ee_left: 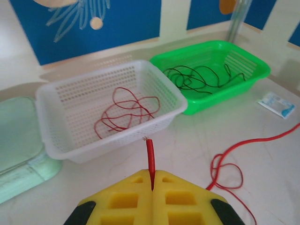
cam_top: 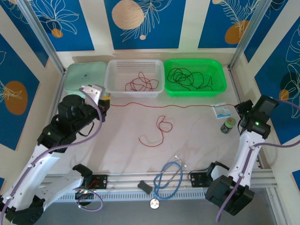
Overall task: Untangle the cables
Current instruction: Straighten the cable, then place the cable into the container.
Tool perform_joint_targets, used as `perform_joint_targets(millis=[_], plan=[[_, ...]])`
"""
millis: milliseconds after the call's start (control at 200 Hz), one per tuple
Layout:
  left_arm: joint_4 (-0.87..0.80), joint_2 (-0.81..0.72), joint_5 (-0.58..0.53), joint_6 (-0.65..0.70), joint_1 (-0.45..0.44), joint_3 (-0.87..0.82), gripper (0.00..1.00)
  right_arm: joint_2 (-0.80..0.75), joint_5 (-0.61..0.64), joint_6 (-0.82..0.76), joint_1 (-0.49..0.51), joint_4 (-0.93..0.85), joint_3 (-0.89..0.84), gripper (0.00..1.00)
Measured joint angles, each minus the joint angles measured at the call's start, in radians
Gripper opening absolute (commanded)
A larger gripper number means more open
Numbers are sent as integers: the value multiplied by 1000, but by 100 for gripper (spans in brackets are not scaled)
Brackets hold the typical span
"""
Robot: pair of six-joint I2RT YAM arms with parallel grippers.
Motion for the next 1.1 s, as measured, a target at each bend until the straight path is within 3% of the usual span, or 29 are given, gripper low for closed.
perform_joint_targets(millis=[255, 500, 605, 860, 1100], plan=[[0, -34, -113, 15, 0, 0, 0, 0, -61, 0, -56, 0, -4, 0], [1, 14, -187, 15, 0, 33, 0, 8, -109, 6, -29, 6, -3, 0], [12, 73, -209, 15, 4, 83, 0, 25, -76, 10, 93, 7, 14, 0], [107, 312, -220, 42, 32, 235, 0, 172, 9, 12, 540, 34, 253, 0], [200, 549, -210, 58, 114, 398, 0, 402, 54, -8, 764, 87, 520, 0]])
